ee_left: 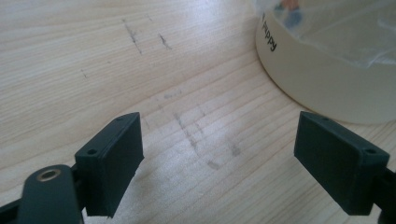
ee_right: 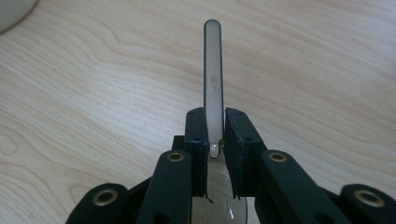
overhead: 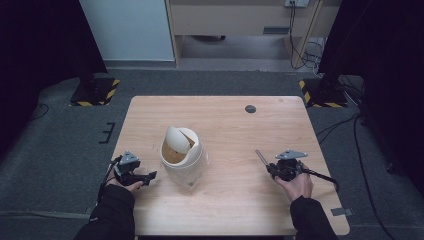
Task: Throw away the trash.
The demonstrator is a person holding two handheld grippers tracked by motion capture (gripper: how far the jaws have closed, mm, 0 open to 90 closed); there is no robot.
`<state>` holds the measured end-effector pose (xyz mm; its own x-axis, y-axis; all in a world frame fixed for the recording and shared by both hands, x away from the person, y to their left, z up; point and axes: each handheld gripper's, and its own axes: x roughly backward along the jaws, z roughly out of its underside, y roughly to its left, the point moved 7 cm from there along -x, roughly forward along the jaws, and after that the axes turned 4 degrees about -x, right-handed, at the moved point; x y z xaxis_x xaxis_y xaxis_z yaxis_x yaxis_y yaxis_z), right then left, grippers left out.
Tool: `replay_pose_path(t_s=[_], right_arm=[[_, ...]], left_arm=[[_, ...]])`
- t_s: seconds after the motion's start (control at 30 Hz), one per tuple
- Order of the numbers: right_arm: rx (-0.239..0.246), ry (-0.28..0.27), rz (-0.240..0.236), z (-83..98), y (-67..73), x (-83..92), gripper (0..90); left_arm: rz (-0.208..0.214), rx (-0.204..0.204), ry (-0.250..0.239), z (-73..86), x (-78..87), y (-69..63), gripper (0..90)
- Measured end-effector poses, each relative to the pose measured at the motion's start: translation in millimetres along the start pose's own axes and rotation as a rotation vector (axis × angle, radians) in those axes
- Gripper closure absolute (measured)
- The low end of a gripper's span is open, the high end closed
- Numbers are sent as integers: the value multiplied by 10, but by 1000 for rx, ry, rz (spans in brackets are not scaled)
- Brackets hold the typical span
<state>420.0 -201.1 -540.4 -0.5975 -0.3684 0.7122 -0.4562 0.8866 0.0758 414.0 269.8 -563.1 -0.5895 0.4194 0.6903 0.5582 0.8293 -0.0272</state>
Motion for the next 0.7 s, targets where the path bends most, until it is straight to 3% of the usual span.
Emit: replay_pose_path(t_s=[0.43,0.7], right_arm=[[-51,-155,-35,-196,-118,247,801],[-48,-257,-45,-351,-145,418,801]], left_arm=[[-15,28,-93,-138,148,3,175],[-40,51,-167,-234,280,35,184]])
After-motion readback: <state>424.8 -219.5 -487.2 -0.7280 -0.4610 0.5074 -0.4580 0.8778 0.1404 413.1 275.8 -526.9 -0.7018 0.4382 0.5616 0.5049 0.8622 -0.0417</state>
